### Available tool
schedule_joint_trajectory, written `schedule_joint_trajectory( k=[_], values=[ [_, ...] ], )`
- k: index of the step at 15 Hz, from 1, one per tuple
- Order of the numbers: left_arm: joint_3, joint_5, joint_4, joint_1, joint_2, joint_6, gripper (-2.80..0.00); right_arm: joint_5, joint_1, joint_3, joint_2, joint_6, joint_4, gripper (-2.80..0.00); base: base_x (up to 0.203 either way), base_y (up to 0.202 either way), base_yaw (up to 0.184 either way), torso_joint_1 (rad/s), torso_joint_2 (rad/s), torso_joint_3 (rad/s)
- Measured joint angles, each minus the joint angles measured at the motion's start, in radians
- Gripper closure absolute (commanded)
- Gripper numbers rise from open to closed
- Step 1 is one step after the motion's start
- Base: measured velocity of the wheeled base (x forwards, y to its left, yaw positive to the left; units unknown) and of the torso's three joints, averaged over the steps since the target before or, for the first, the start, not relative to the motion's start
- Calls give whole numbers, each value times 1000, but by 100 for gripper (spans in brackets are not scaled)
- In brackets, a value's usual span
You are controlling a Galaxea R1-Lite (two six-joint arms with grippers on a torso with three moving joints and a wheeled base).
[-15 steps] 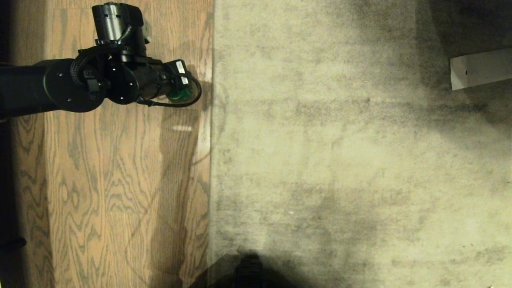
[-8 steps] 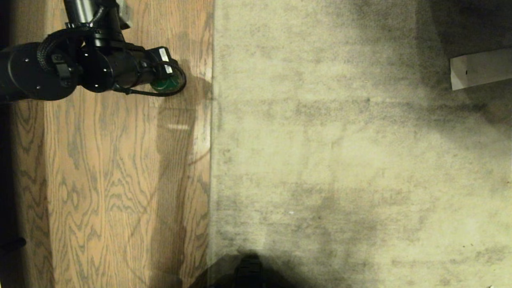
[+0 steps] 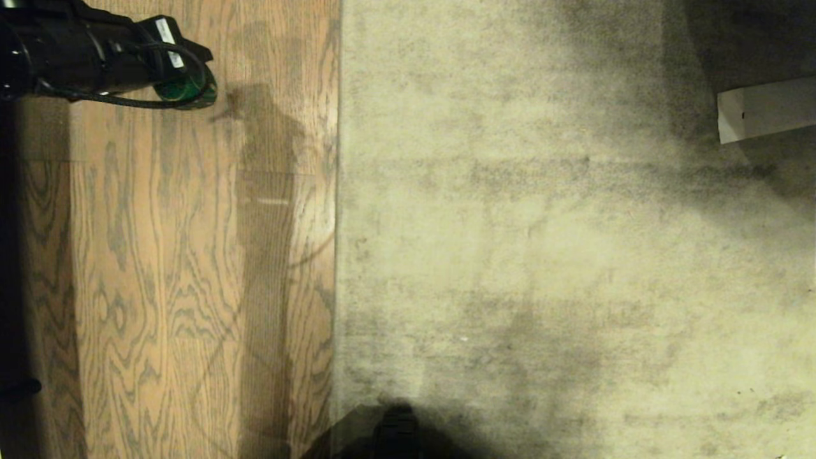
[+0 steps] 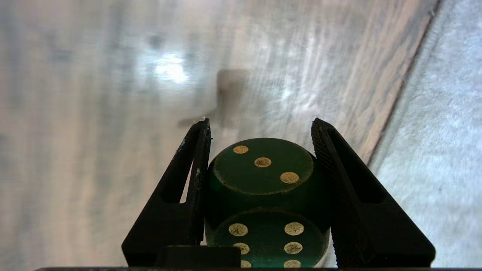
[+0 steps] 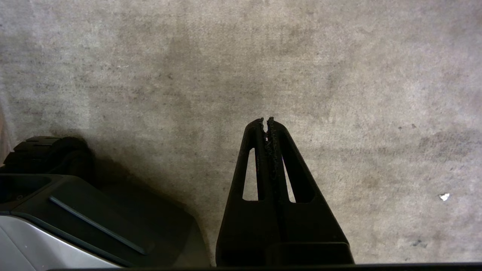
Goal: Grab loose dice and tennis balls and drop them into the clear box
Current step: Put the toys in the box
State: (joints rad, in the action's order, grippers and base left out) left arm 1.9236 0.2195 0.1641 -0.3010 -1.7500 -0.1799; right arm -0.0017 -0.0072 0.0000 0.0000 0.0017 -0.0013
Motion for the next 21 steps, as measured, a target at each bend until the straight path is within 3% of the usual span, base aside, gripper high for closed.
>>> schedule_joint_trajectory(
  k=[9, 21],
  values=[
    [-180, -199, 35, 217, 229, 28, 0, 0, 0, 0, 0, 0, 0, 0, 0, 0, 0, 0, 0, 0],
    [-501, -265, 29, 243, 551, 34, 0, -1, 0, 0, 0, 0, -1, 0, 0, 0, 0, 0, 0, 0]
  ],
)
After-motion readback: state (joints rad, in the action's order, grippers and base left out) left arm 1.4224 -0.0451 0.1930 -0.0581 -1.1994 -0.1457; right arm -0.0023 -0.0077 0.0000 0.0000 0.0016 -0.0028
